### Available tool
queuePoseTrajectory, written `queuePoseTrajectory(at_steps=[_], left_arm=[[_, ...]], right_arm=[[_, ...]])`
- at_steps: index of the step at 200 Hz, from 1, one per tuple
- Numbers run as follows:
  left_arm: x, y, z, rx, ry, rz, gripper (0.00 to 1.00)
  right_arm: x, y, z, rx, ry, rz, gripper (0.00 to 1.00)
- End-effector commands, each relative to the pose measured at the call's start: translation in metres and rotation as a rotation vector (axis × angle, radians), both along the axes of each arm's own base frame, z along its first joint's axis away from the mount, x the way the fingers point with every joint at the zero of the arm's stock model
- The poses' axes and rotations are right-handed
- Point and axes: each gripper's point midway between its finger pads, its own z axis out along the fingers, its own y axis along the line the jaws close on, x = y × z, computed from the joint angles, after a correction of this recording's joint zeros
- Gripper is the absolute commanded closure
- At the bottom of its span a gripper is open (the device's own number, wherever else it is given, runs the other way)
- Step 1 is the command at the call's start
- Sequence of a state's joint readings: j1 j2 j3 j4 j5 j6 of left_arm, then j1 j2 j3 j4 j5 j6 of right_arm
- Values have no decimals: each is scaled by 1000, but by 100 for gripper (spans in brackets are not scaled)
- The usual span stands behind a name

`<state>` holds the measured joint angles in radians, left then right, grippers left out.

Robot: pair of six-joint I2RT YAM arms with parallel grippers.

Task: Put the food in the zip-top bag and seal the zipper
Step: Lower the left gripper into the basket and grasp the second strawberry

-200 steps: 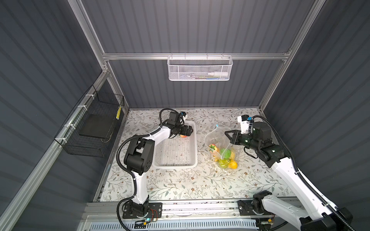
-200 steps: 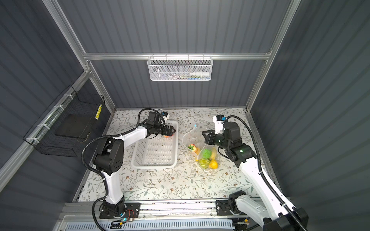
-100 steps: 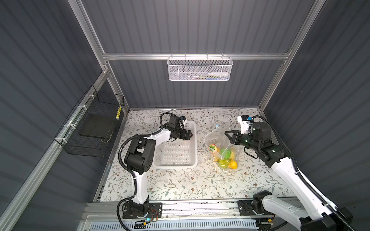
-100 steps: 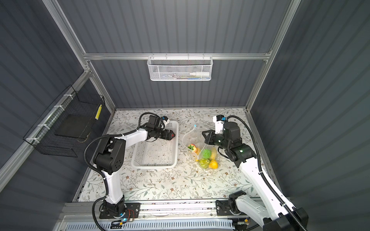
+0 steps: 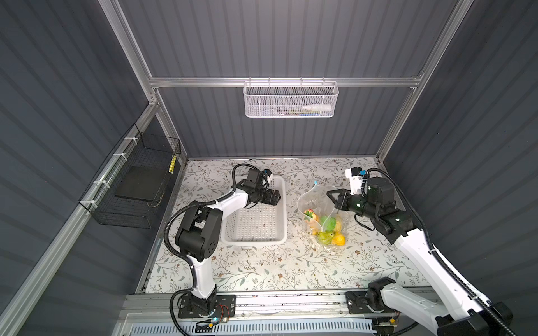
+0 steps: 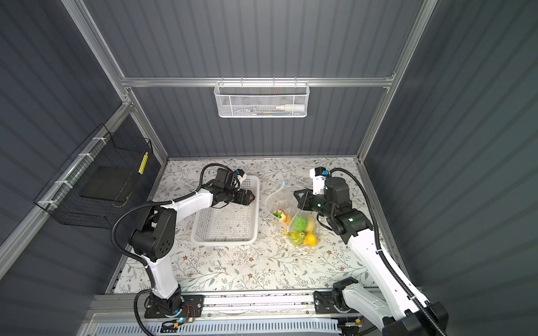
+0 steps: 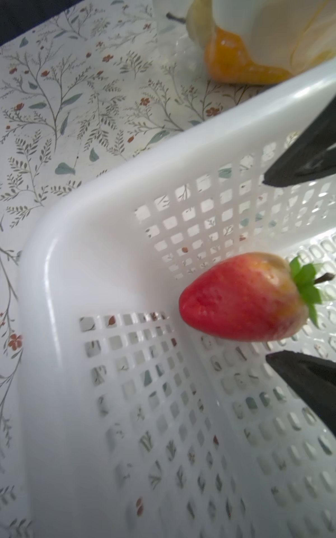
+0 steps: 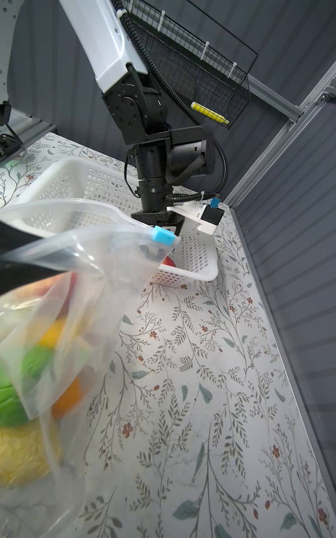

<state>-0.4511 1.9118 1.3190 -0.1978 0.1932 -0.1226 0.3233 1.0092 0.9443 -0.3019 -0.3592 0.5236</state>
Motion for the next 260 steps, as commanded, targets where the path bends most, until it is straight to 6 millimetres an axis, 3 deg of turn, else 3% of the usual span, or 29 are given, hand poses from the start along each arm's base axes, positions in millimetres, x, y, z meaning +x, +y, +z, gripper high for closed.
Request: queuePoseTrajectory(at_steps=[1,26,28,35,92,146,186,218,260], left_arm=[[9,9,-15,105,9,12,10],[8,8,-27,142,31,3,11],[14,4,-18,132,8,3,11],[16,1,-16,133,4,-3,11],[9,-10,-39,193,36,-35,14],[11,-10,-48,227,53,-43,23],[13,-9,-49,234,46,-41,37],[14,-9,-39,226,31,-32,44],[5,-7,0,161,-17,-9,46]], right_arm=[[-1,2,7,6,-20,3,100],[1,2,9,7,-21,4,100],[1,2,9,6,-21,5,100],[1,2,9,8,-21,6,100],[1,3,8,4,-18,7,100],[1,2,11,3,-22,6,100],[1,2,12,0,-27,7,100],[1,2,12,-1,-27,7,100],[1,2,11,2,-21,5,100]])
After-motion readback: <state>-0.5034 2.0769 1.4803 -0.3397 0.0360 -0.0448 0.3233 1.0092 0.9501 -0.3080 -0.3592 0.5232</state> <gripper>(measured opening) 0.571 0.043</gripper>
